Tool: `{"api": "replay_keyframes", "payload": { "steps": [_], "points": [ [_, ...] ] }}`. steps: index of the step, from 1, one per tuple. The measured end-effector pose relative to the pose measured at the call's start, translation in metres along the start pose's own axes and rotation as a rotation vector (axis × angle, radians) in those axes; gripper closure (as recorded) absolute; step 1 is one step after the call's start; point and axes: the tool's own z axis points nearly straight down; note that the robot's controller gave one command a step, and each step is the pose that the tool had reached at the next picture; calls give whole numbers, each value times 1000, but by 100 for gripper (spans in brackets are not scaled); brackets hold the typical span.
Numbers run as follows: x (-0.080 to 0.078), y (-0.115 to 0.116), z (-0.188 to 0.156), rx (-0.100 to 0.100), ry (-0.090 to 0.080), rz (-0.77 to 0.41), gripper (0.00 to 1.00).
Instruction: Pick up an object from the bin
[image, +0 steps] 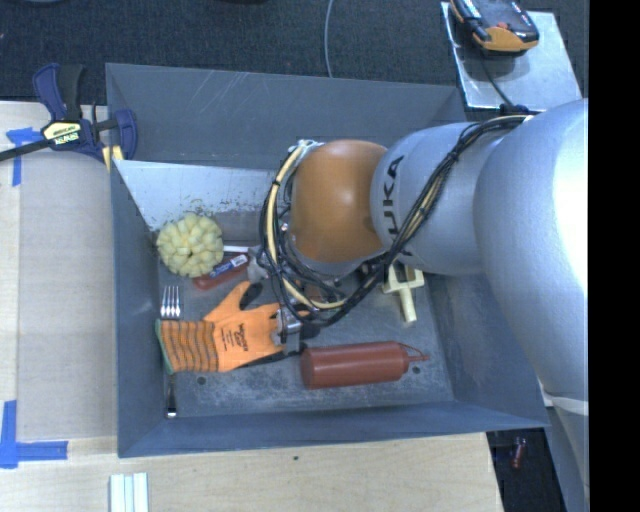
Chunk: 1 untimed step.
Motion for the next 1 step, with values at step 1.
{"api": "replay_keyframes", "payload": {
  "steps": [1],
  "points": [
    [0, 1, -4, 0, -3, -3, 0]
  ]
}}
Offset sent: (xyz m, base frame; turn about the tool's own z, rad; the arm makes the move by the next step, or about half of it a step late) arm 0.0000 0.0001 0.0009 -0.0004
